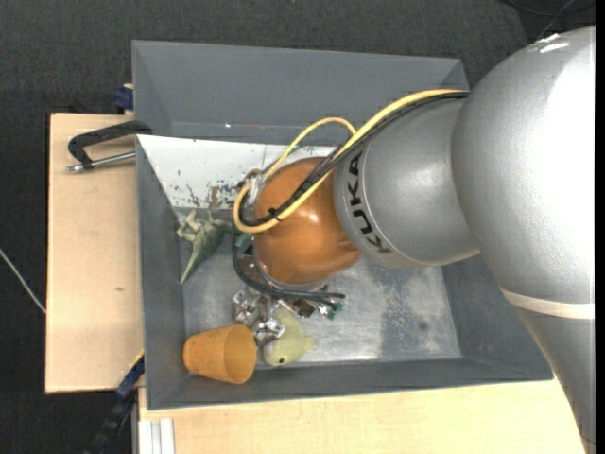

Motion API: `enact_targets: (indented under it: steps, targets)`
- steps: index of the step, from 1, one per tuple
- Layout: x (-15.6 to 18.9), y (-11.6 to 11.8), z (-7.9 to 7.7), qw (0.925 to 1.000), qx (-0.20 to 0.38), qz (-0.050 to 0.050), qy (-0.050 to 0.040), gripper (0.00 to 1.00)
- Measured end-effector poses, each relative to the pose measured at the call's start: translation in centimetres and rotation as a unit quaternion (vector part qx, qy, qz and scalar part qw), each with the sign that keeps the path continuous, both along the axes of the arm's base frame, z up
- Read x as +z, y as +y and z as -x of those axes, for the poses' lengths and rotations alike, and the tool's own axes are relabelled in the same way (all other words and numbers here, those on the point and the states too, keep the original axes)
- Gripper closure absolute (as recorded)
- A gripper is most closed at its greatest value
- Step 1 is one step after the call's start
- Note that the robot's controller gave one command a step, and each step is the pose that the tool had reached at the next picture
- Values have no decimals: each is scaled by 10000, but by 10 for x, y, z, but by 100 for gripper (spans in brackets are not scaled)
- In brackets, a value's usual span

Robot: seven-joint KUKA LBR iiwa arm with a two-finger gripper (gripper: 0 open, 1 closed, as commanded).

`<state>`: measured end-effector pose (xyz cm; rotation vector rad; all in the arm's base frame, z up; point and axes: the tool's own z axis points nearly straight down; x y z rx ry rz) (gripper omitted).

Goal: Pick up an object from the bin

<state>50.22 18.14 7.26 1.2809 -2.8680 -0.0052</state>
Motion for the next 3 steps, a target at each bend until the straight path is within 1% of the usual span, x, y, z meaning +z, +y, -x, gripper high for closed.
enact_targets:
  steps: [1,2,3]
  targets:
    - [145,-31,-34,9993,360,-8,-86,100]
    - [141,-30,-31,9993,370,-4,-34,0]
    - [45,-3,-6,9973,736,6,24,0]
